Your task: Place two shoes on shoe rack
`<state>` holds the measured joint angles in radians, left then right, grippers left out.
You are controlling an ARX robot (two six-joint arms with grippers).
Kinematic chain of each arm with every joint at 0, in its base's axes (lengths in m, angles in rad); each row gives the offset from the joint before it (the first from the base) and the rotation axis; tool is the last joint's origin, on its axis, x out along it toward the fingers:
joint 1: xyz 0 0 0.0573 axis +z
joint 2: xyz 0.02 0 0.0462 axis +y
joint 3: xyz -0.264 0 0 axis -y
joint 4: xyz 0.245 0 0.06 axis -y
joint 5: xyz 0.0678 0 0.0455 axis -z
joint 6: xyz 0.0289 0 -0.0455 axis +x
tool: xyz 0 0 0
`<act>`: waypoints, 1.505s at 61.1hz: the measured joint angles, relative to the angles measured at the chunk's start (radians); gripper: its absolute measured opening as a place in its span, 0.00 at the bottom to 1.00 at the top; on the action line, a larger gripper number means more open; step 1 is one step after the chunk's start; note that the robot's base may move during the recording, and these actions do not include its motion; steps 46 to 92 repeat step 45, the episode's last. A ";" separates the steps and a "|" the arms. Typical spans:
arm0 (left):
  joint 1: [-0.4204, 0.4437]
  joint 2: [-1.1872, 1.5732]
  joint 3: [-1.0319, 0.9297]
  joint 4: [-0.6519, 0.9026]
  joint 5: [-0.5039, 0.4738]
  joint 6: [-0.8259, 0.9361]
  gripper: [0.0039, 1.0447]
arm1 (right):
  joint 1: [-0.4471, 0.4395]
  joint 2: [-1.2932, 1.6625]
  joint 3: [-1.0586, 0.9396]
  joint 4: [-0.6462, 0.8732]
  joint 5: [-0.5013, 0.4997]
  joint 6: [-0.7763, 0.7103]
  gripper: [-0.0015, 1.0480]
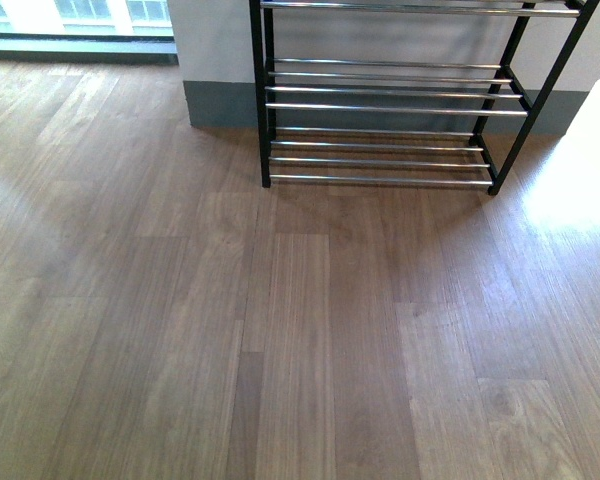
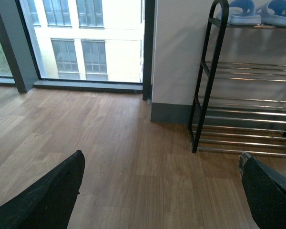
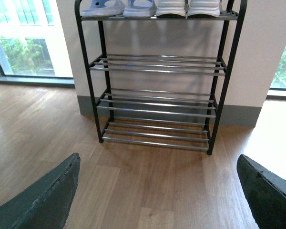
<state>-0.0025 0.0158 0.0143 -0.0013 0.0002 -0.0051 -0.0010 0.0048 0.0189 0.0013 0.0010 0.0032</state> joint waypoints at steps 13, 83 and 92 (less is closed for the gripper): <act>0.000 0.000 0.000 0.000 0.000 0.000 0.91 | 0.000 0.000 0.000 0.000 0.000 0.000 0.91; 0.000 0.000 0.000 0.000 0.000 0.000 0.91 | 0.000 0.000 0.000 0.000 0.000 0.000 0.91; 0.000 0.000 0.000 0.000 0.000 0.000 0.91 | 0.000 0.000 0.000 0.000 0.000 0.000 0.91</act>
